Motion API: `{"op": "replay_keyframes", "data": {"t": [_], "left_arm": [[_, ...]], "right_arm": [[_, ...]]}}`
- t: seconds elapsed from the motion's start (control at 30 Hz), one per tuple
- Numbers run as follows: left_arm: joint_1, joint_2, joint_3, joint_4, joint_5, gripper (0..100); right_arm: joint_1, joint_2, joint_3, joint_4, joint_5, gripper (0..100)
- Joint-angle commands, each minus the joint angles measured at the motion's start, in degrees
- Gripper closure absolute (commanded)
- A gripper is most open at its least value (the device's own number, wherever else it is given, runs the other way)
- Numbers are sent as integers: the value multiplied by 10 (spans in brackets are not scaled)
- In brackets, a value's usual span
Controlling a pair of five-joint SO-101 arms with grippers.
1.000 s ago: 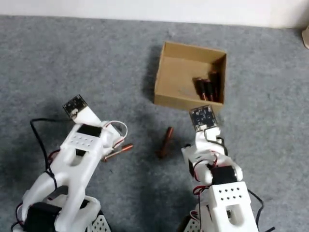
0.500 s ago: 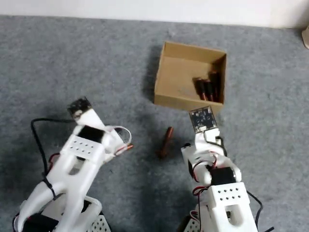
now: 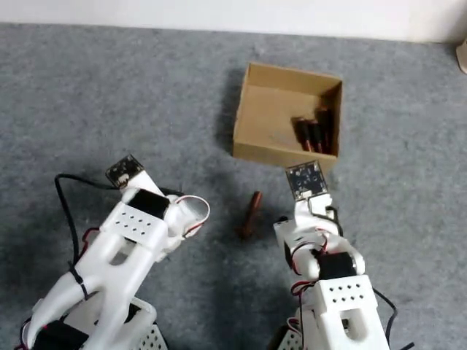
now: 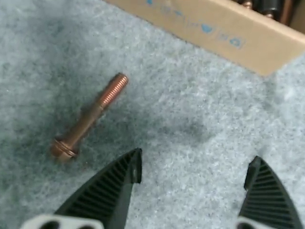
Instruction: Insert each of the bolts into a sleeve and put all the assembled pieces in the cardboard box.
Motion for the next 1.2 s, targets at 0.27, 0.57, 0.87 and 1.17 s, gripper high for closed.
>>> {"op": "replay_keyframes", "data": {"t": [0.27, 0.57, 0.87, 1.17], "left_arm": [[-57, -12, 6, 3, 7, 740], [-72, -12, 95, -82, 7, 740], [-66, -12, 167, -216, 7, 740], [-88, -13, 167, -255, 8, 740]], "right_arm": [[4, -6, 0, -20, 9, 678], [4, -6, 0, -20, 9, 678], [4, -6, 0, -20, 9, 678], [4, -6, 0, -20, 9, 678]]}}
